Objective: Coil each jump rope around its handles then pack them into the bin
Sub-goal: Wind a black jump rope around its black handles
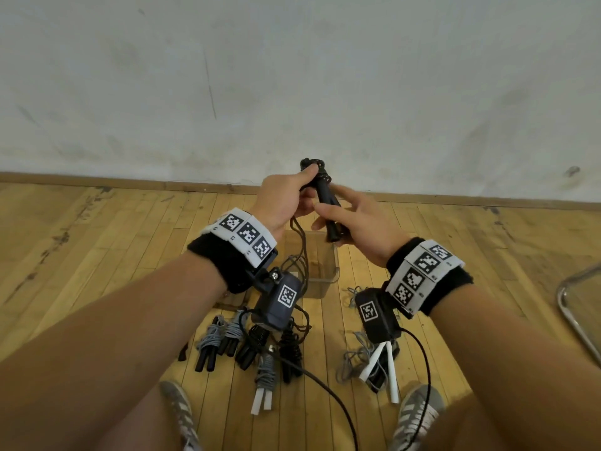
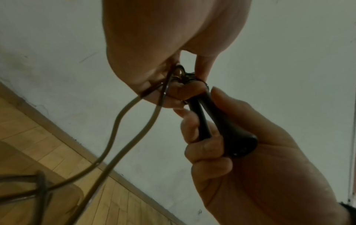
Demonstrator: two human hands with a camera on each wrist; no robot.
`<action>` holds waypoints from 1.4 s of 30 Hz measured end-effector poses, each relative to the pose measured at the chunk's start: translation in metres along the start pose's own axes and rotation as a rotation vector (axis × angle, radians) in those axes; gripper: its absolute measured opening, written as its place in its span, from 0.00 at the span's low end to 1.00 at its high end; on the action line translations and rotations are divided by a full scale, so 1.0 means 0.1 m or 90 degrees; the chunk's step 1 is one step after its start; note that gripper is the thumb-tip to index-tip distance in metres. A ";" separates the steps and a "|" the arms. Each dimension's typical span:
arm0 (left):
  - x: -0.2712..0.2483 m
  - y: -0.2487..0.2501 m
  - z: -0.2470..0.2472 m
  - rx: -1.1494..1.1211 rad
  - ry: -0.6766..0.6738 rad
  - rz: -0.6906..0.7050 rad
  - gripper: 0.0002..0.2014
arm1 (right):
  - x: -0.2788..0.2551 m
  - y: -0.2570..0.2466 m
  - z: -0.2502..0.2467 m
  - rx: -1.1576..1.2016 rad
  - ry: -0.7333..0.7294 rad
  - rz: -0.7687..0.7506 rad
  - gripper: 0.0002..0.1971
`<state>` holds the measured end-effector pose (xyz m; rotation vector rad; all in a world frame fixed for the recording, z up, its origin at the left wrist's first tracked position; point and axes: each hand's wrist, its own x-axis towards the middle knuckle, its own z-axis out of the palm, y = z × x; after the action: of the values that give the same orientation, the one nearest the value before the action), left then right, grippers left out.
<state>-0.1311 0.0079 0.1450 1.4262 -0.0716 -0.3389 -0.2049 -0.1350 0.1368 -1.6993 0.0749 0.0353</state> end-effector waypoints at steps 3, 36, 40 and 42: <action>0.00 -0.01 0.00 0.028 -0.033 0.030 0.23 | -0.01 0.01 0.04 0.033 -0.006 -0.013 0.15; -0.03 -0.01 -0.01 0.148 0.118 0.050 0.25 | 0.12 0.15 0.10 -0.529 0.151 -0.215 0.26; 0.04 -0.04 -0.06 0.117 0.107 0.024 0.23 | 0.09 0.15 0.07 -0.390 0.082 -0.201 0.27; 0.05 -0.02 -0.06 0.070 0.092 0.012 0.21 | 0.06 0.09 0.04 -0.231 0.081 -0.137 0.28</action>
<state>-0.1247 0.0121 0.1418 1.5543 0.0145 -0.2186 -0.1996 -0.1326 0.1273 -2.0624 -0.0222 -0.2331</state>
